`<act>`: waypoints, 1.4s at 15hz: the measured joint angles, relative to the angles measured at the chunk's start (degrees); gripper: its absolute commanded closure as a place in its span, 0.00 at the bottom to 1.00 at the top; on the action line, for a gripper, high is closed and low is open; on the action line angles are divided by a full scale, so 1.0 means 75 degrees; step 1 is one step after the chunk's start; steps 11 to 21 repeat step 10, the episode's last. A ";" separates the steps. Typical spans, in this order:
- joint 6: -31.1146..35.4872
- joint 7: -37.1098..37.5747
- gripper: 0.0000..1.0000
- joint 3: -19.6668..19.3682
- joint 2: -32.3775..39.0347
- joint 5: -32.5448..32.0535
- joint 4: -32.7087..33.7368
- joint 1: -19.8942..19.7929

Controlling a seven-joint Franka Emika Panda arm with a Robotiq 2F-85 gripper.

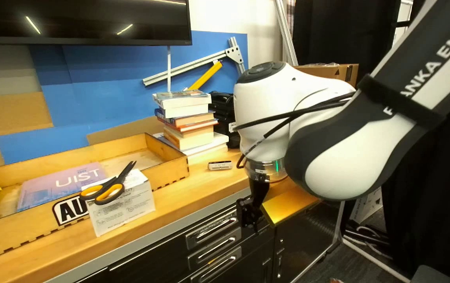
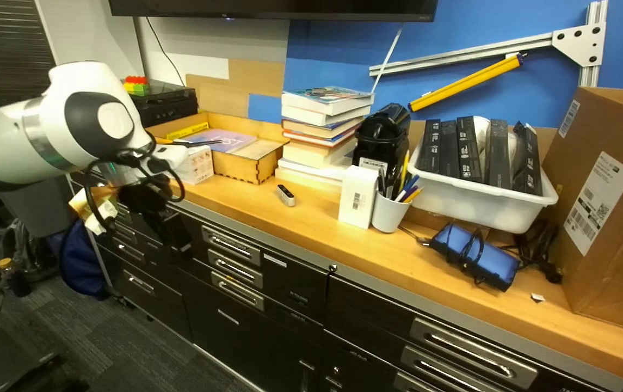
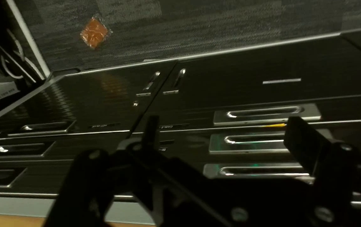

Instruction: Put the blue block in the drawer and close it

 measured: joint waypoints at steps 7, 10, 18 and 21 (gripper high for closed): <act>-0.3617 -0.2246 0.00 0.1579 -0.1691 0.1022 0.1639 -0.0890; -0.4515 -0.2511 0.00 0.1887 -0.1898 0.1417 0.2561 -0.1140; -0.4515 -0.2511 0.00 0.1887 -0.1898 0.1417 0.2561 -0.1140; -0.4515 -0.2511 0.00 0.1887 -0.1898 0.1417 0.2561 -0.1140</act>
